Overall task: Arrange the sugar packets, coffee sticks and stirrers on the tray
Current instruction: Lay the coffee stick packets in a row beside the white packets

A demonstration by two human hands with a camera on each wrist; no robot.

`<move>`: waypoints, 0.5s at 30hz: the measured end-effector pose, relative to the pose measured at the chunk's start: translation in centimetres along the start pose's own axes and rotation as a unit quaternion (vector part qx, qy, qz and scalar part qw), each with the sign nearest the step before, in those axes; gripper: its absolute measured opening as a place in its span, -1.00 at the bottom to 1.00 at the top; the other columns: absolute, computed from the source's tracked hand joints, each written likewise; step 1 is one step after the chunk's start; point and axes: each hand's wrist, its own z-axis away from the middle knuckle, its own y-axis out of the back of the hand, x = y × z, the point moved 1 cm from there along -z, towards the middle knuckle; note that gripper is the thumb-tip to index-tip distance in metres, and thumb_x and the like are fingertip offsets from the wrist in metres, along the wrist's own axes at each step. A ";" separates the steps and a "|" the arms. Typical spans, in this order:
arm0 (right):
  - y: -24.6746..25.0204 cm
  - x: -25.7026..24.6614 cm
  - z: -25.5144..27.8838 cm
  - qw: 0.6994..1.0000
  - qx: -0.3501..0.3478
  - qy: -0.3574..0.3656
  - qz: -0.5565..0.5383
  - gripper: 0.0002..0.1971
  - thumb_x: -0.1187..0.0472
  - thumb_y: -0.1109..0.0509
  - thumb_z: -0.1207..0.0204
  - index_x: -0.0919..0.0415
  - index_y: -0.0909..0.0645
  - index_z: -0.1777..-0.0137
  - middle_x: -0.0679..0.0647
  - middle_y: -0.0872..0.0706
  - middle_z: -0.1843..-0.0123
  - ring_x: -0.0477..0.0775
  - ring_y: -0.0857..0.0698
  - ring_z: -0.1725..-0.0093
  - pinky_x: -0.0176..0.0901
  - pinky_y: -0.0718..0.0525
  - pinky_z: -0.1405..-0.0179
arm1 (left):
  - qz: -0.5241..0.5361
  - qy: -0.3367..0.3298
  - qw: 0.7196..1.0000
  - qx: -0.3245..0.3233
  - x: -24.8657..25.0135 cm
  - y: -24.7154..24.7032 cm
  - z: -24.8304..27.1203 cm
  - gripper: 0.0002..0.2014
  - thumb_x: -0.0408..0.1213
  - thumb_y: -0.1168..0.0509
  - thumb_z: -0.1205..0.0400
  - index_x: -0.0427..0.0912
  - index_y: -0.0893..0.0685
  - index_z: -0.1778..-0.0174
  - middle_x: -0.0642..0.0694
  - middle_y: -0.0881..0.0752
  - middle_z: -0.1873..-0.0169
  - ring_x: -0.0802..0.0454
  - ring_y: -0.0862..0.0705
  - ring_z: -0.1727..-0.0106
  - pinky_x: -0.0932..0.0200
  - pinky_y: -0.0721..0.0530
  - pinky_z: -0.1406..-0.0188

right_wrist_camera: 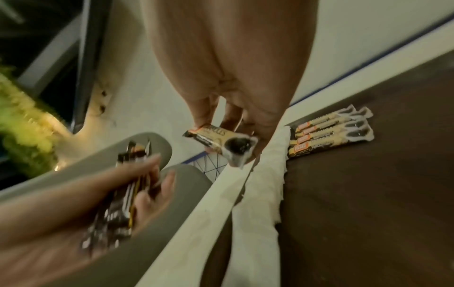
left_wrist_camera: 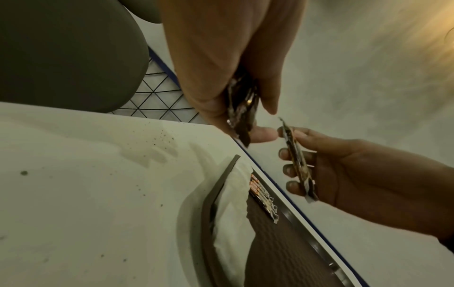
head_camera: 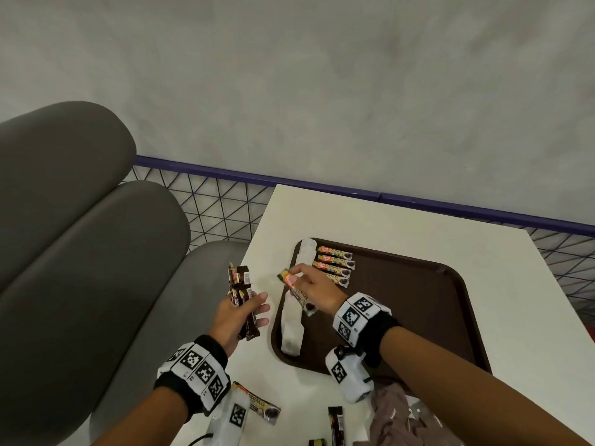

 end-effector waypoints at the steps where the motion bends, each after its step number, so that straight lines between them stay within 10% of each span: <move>1: -0.2 0.3 0.1 0.999 -0.024 0.011 0.030 -0.80 0.19 -0.21 -0.64 0.23 -0.57 -0.16 0.02 -0.60 0.12 -0.02 -0.58 0.12 -0.55 -0.51 0.29 | 0.001 -0.005 1.000 0.000 0.1 -0.1 -0.1 -0.86 -0.42 -0.38 -0.54 -0.26 -0.54 0.09 -0.19 -0.68 0.17 0.00 -0.76 0.21 0.13 -0.78 0.35; 5: -0.8 0.7 0.6 0.995 -0.054 0.057 0.063 -0.74 0.22 -0.26 -0.62 0.30 -0.65 -0.20 0.11 -0.69 -0.01 -0.03 -0.59 -0.01 -0.22 -0.55 -0.04 | -0.033 -0.015 0.999 -0.017 0.2 -1.0 -0.3 -0.77 -0.40 -0.40 -0.53 -0.36 -0.57 -0.05 -0.28 -0.69 0.07 -0.07 -0.75 0.09 0.13 -0.79 0.31; 10: -0.1 0.8 0.9 0.999 -0.052 0.005 -0.009 -0.74 0.18 -0.39 -0.52 0.24 -0.61 -0.17 0.04 -0.62 0.22 -0.08 -0.59 0.31 -0.25 -0.63 0.43 | -0.044 -0.022 0.999 0.002 -0.2 -1.3 -0.8 -0.70 -0.46 -0.41 -0.51 -0.44 -0.56 -0.13 -0.34 -0.70 0.08 -0.01 -0.80 0.23 0.19 -0.76 0.39; 15: 1.4 2.0 1.5 0.988 -0.027 -0.059 -0.138 -0.93 0.32 -0.40 -0.50 0.23 -0.63 0.04 0.10 -0.63 0.18 -0.05 -0.60 0.28 -0.23 -0.65 0.33 | -0.008 -0.033 0.999 0.026 -0.3 -1.3 -1.2 -0.70 -0.52 -0.39 -0.51 -0.47 -0.54 -0.14 -0.44 -0.69 0.00 0.01 -0.80 0.29 0.19 -0.76 0.41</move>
